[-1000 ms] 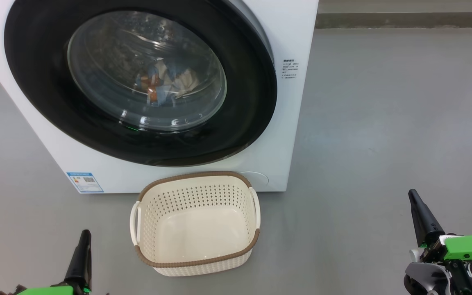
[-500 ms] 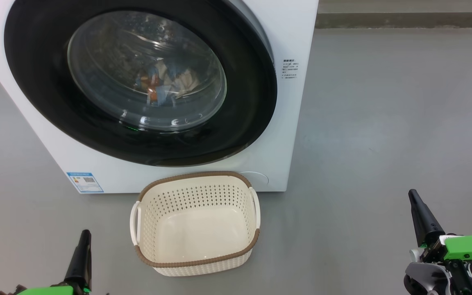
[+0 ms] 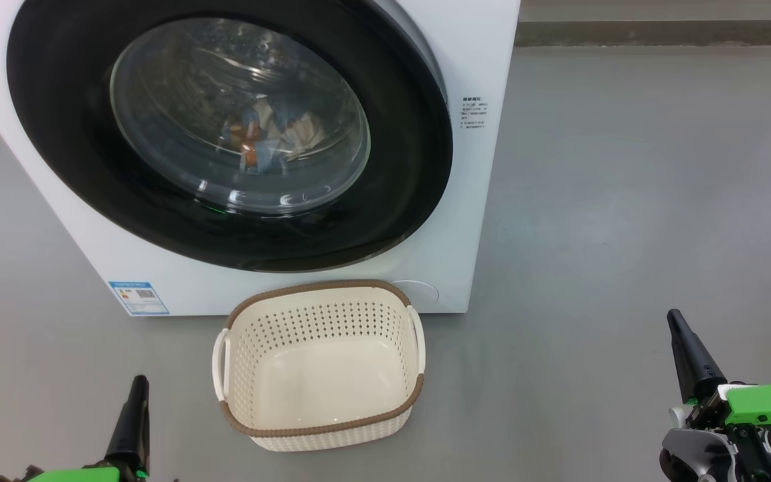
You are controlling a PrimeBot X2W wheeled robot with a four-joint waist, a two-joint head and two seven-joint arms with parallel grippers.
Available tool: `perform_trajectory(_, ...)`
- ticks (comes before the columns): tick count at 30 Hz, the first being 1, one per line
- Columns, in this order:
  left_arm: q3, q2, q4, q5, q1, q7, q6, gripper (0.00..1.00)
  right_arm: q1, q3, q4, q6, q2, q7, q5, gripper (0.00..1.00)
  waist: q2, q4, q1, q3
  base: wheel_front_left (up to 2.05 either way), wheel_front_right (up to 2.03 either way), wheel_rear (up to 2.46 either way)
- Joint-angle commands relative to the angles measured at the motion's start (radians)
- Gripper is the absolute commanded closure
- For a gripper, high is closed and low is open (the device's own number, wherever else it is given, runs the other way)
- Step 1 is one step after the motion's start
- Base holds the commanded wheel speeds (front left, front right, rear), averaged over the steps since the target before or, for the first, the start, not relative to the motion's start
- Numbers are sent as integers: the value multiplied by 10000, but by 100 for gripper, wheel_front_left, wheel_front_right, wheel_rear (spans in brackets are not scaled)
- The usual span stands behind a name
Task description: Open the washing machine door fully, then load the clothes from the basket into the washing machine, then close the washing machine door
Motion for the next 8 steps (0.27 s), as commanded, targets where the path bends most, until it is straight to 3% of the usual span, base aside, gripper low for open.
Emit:
perform_trajectory(1,339,85,-317,-90,-435,59,6,100,-177,188,-283,17,-93,68,-25,100,-1,0,0,0,0,0,0)
perform_trajectory(8,339,85,-317,-90,-435,59,6,100,-177,186,-282,17,-92,69,-27,100,-1,0,0,0,0,0,0)
